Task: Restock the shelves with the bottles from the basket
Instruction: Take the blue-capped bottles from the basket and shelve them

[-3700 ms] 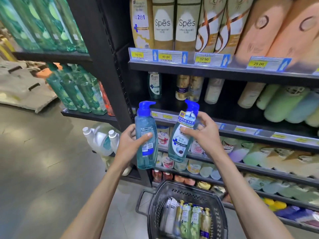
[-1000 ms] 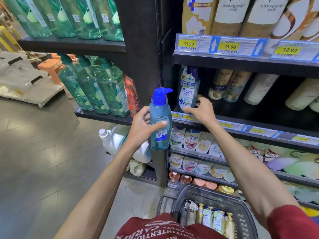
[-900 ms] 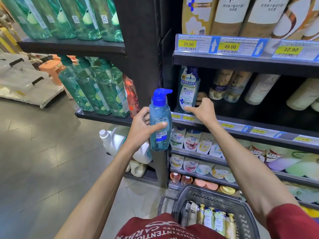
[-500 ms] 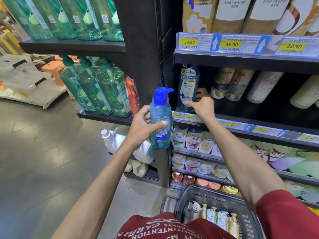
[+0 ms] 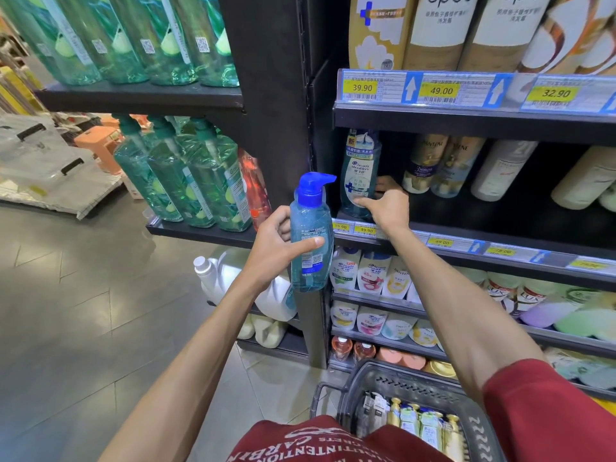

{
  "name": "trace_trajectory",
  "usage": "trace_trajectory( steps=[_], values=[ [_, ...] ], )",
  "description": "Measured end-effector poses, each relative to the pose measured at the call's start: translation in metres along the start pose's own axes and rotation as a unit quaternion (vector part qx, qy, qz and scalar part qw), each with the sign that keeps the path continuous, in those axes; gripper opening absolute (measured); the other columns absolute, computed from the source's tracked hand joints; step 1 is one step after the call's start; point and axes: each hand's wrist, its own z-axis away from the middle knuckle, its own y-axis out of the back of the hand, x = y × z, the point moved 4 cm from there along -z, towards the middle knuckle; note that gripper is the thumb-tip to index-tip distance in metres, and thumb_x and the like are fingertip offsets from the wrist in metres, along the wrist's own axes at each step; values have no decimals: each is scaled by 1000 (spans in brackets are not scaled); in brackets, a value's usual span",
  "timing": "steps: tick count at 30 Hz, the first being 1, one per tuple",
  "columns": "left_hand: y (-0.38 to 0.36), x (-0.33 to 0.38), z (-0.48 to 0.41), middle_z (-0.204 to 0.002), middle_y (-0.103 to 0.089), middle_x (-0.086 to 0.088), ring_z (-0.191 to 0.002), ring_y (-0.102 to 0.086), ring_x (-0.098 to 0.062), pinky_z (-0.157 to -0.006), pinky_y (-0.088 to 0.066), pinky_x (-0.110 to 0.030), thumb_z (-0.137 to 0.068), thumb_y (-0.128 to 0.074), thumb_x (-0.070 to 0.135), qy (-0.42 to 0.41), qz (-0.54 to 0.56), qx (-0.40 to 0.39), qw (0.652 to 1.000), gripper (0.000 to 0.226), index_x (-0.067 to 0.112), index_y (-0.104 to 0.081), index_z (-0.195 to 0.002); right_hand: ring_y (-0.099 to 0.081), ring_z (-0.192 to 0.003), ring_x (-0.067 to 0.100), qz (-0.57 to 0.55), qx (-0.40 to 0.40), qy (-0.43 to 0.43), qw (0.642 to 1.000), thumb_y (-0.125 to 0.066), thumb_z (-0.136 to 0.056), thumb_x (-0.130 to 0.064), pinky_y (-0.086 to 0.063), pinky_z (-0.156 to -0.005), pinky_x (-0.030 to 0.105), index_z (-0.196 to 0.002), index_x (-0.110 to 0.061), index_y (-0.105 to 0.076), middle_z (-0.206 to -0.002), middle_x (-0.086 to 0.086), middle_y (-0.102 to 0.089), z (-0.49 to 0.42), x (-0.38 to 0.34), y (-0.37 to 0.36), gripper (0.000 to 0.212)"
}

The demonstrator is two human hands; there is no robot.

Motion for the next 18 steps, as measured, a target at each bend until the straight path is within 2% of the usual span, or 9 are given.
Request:
trace_trajectory(
  steps=[4,8,10,14,16,18],
  values=[
    [1,-1,-1,-107,-77,-1,-97,-74,-16,-77,-57,-22,-81,-83,7,2,0,-4,1000,44,5,-58,-117,-69,-96,24,8,3,-4,1000,-85,-77,-36,-58,-81,39,-112,2,-68,-109,15,-73,0,-1,0,54],
    [1,0,-3,-107,-77,0,-96,-74,-14,-76,-56,-20,-81,-83,7,0,-5,-4,1000,43,5,-59,-117,-68,-88,20,28,1,-13,1000,-83,-78,-39,-51,-64,29,-108,3,-72,-106,15,-73,0,1,-1,53],
    [2,-1,-4,-107,-77,1,-97,-74,-13,-76,-56,-20,-82,-83,7,0,-5,-5,1000,43,5,-59,-117,-67,-84,20,31,0,-13,999,-83,-78,-39,-50,-60,28,-106,3,-72,-103,15,-73,1,1,0,52],
    [2,-2,-5,-106,-77,1,-96,-74,-13,-75,-56,-19,-81,-84,6,-2,-3,-8,1000,43,7,-59,-116,-69,-89,28,39,4,-16,999,-83,-77,-42,-56,-70,44,-102,8,-69,-101,19,-72,2,5,6,58],
    [2,-2,-6,-106,-77,1,-96,-74,-14,-76,-56,-20,-80,-85,8,-4,-4,-9,1000,43,8,-60,-115,-66,-90,24,37,14,-11,999,-83,-78,-41,-49,-67,37,-104,7,-66,-106,17,-70,5,8,13,57],
    [1,-3,-7,-107,-77,0,-97,-75,-17,-76,-58,-23,-78,-86,10,-3,0,-12,1000,44,10,-61,-114,-61,-100,18,3,12,4,1000,-83,-79,-35,-47,-78,28,-119,-1,-63,-115,11,-67,10,10,21,55]
  ],
)
